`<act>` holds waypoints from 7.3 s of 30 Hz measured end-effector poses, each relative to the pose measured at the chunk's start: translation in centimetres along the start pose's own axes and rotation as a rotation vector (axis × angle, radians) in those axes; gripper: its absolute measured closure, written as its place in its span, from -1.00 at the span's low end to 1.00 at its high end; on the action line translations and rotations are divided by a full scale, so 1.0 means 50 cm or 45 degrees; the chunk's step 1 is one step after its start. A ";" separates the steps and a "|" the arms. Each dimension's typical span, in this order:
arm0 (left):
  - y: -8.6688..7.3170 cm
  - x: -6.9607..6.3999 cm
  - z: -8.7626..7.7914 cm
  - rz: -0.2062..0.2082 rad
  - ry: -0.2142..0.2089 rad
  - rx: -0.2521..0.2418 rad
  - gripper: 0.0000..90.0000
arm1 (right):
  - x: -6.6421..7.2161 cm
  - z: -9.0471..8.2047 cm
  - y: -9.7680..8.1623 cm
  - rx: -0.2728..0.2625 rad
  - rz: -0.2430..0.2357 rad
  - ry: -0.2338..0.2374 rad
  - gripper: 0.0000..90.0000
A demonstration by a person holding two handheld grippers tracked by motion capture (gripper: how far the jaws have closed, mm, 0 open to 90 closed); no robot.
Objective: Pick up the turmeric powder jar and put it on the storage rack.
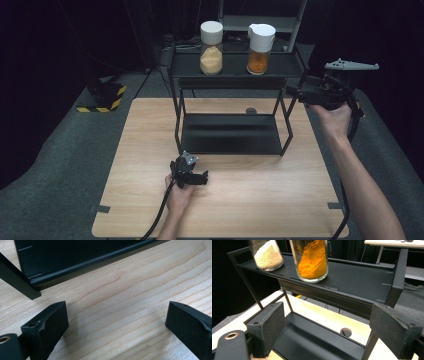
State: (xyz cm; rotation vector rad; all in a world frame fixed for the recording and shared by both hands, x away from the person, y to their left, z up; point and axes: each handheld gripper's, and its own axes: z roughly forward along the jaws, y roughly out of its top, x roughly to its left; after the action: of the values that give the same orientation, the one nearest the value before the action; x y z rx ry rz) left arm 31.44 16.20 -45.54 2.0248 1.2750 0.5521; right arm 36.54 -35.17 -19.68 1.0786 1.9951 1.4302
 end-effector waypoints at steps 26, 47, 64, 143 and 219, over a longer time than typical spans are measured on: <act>0.000 0.000 0.000 0.000 0.000 0.000 -0.90 | -0.023 -0.008 -0.073 0.004 0.062 0.036 -0.73; 0.000 0.000 0.000 0.001 0.000 0.000 -0.90 | -0.030 0.003 -0.141 0.025 0.106 0.059 -0.73; 0.000 0.000 0.000 0.000 0.000 -0.001 -0.90 | -0.024 0.023 -0.183 0.050 0.114 0.063 -0.72; 0.000 0.000 0.000 0.001 0.001 -0.001 -0.90 | 0.020 0.127 -0.337 0.254 0.101 0.036 -0.73; 0.000 0.000 0.000 0.000 0.001 0.000 -0.90 | 0.094 0.225 -0.470 0.474 -0.095 -0.087 -0.78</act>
State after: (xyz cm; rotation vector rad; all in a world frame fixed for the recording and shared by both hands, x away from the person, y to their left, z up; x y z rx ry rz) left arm 31.45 16.19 -45.54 2.0244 1.2755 0.5528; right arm 34.30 -28.55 -45.19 1.1702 2.2810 0.9918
